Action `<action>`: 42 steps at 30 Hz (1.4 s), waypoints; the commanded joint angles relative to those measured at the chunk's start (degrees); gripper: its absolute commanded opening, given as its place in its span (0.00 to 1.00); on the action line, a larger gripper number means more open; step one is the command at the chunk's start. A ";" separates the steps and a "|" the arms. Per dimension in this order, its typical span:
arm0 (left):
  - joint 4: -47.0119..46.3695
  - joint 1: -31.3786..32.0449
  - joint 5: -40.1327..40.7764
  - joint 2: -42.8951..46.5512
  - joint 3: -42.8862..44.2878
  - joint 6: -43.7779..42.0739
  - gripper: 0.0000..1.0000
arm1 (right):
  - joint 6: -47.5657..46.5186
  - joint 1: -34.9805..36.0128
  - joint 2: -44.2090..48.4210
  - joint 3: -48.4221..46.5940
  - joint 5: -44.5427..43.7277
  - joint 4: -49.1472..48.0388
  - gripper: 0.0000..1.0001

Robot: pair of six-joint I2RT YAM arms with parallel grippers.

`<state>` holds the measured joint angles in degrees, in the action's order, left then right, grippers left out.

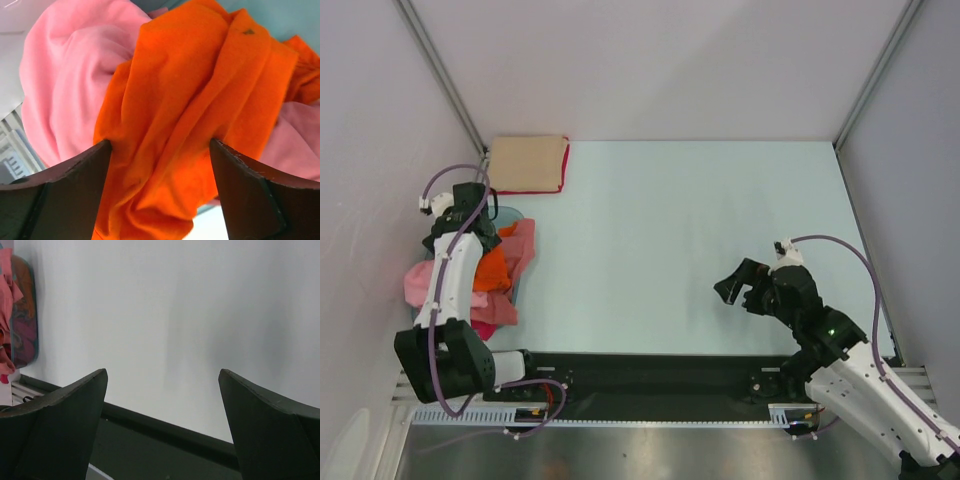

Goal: Fold and stack the t-shirts
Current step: Grab the tshirt from the pile, then move the tshirt to the center of the board

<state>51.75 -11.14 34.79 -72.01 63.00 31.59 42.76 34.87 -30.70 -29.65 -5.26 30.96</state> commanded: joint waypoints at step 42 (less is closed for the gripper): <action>-34.19 42.11 -57.75 6.27 32.77 8.50 0.00 | -6.11 -6.48 -2.87 -6.55 17.37 -0.11 1.00</action>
<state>12.19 21.50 -29.65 -64.62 105.51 45.45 39.90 28.64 -33.69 -31.99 7.57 31.94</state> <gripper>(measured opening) 0.012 0.994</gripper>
